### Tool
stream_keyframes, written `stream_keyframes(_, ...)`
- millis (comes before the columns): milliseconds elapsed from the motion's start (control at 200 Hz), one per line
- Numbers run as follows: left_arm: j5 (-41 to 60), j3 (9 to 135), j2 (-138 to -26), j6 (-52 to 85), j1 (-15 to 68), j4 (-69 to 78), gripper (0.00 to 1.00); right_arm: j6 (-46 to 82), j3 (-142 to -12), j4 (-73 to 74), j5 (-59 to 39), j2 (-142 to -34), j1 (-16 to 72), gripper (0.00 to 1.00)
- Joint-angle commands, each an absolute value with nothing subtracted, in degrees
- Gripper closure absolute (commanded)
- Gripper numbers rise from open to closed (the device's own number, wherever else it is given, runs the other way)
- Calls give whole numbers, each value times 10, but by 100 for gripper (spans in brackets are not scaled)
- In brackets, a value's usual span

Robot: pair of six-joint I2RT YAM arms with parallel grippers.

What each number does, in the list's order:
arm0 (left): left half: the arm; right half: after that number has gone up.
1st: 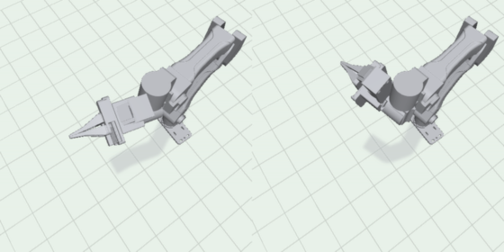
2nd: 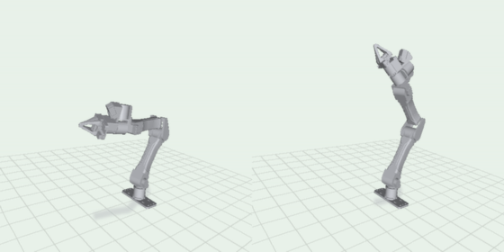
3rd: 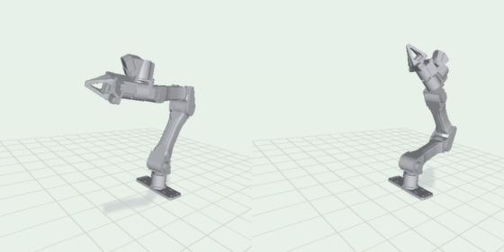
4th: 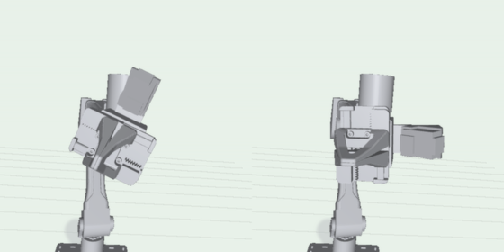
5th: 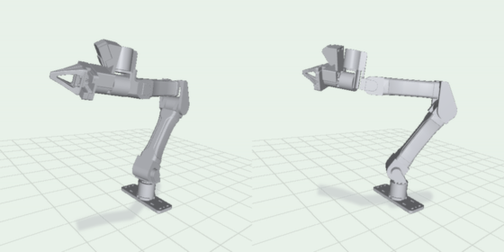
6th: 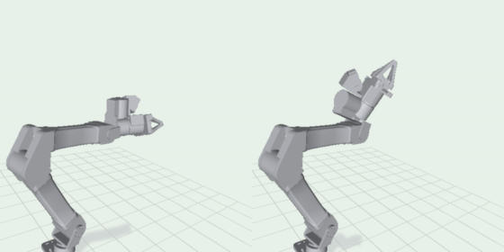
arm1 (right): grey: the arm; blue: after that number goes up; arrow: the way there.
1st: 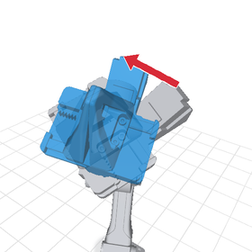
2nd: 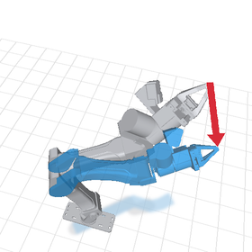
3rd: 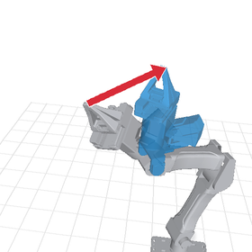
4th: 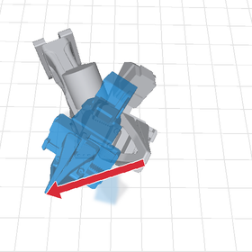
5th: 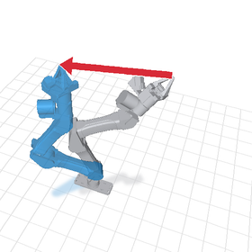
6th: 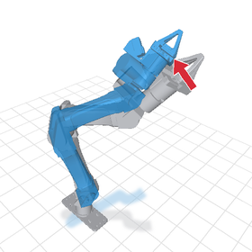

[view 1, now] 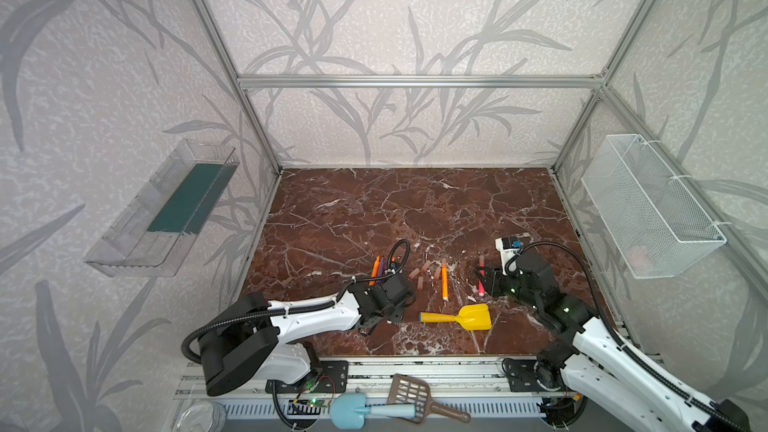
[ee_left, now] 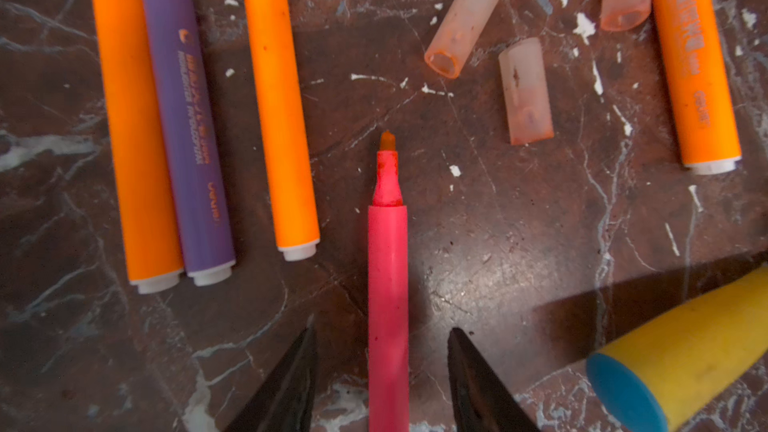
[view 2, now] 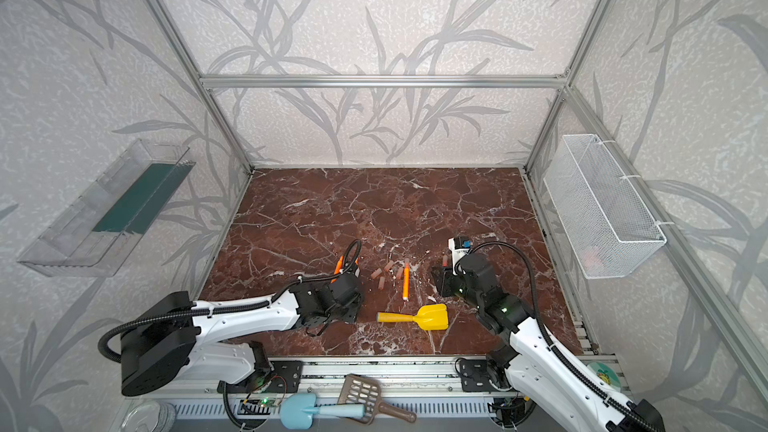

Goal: Insert the pens into the pen caps
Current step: 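Move the left gripper over the pink marker while the right gripper withdraws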

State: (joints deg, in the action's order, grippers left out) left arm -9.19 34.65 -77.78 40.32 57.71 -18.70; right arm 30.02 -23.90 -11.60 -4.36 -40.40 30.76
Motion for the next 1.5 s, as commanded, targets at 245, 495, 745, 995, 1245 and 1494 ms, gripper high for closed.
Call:
stream_keyframes(245,-86,342,-816,428,591,-169,53,320,-176,-112,133,-300,309,62)
stream_keyframes(495,-80,323,-829,434,595,-153,58,324,-113,-54,218,-290,293,65)
stream_keyframes(745,-78,326,-857,433,595,-152,65,385,-102,-67,260,-297,287,68)
stream_keyframes(995,-84,336,-878,436,595,-157,84,453,-84,-101,262,-270,287,85)
stream_keyframes(1245,-123,354,-877,444,594,-196,88,510,-79,-210,251,-154,287,89)
stream_keyframes(1494,-137,364,-864,439,592,-209,90,560,-7,-174,221,-92,288,89)
